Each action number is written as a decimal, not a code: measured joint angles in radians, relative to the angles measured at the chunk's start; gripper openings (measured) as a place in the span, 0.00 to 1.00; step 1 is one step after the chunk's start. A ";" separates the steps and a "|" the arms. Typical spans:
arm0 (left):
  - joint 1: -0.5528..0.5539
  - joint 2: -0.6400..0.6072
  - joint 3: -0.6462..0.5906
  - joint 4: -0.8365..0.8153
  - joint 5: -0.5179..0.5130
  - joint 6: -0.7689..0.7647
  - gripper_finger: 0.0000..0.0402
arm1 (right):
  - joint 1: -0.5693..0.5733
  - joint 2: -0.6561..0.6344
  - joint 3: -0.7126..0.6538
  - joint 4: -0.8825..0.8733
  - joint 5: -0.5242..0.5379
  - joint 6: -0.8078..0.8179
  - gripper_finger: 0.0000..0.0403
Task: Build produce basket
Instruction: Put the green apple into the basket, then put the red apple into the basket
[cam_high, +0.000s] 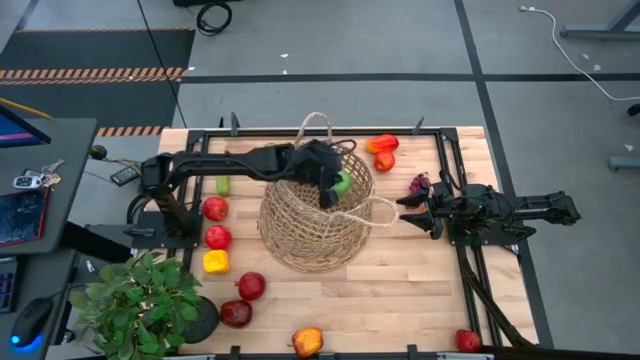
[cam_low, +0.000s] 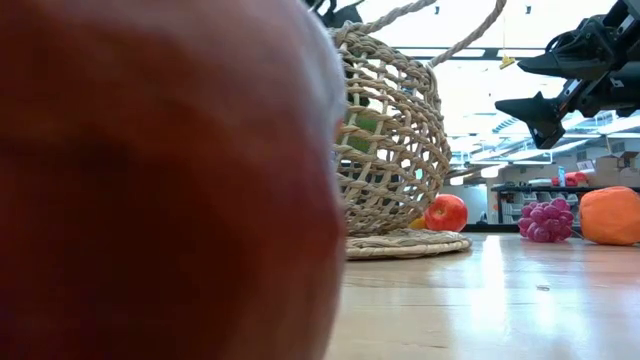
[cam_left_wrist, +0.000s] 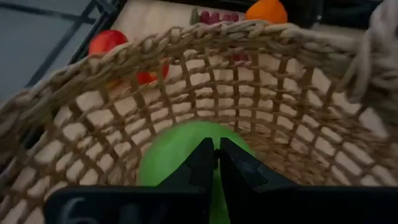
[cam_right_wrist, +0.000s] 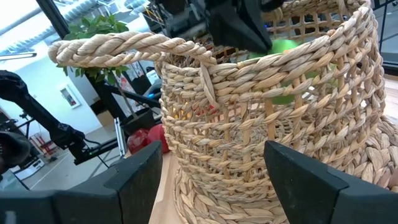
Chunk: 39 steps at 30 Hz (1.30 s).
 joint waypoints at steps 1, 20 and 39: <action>0.000 0.007 0.000 -0.003 0.000 0.010 0.07 | 0.000 0.000 0.000 0.000 0.000 0.000 0.71; -0.007 0.125 -0.001 -0.171 -0.032 -0.055 0.08 | 0.000 0.001 0.000 0.007 0.000 0.000 0.71; -0.013 0.002 -0.001 -0.093 -0.072 0.091 0.49 | 0.000 0.001 0.000 0.007 0.000 0.000 0.71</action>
